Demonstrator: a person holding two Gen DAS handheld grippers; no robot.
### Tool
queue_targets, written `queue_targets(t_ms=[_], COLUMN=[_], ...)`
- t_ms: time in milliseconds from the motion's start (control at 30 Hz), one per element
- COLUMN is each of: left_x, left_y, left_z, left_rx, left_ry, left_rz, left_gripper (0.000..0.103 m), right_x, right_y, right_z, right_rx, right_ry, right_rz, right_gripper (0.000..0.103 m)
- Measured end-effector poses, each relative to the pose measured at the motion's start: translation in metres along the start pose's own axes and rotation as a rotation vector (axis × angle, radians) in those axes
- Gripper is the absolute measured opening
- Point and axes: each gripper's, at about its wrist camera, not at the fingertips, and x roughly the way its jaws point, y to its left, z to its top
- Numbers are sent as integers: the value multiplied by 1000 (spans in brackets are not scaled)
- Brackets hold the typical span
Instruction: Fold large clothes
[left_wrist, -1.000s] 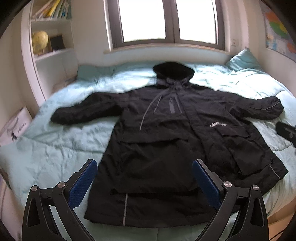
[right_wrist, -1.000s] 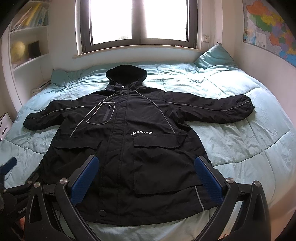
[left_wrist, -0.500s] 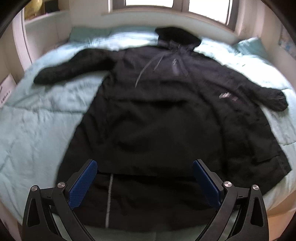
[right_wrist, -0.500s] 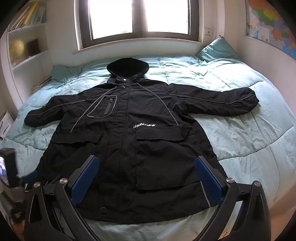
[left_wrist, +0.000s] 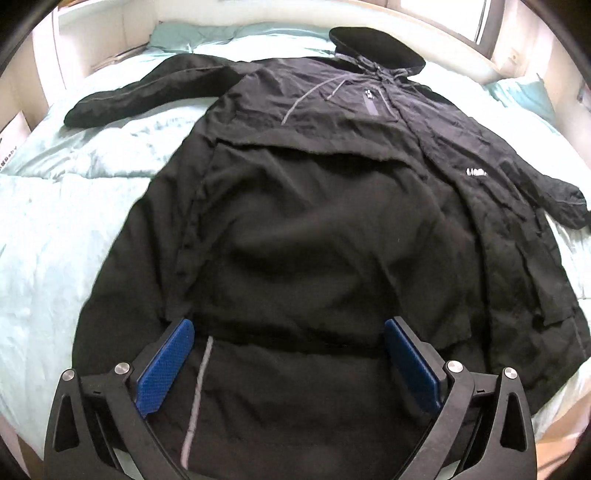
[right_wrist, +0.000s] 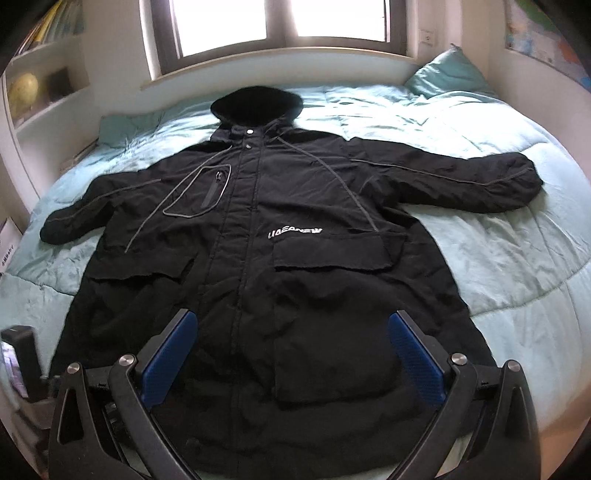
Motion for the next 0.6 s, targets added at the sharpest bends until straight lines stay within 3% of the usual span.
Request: queue_targets(t_ms=[133, 233, 433, 600], left_x=[-12, -33, -89, -132], left_y=[11, 41, 113, 194], left_z=[39, 90, 169, 222], left_rx=[-41, -125, -246, -377], left_ry=[-18, -67, -136, -111], left_rz=[-48, -65, 34, 57], left_gripper=[102, 102, 102, 102], right_x=[24, 26, 0, -27], right_y=[13, 26, 54, 75], right_z=[30, 67, 149, 214], right_rx=[-40, -51, -92, -91], right_ry=[11, 19, 30, 73], right_rz=[8, 52, 23, 34], right_gripper=[103, 103, 103, 103])
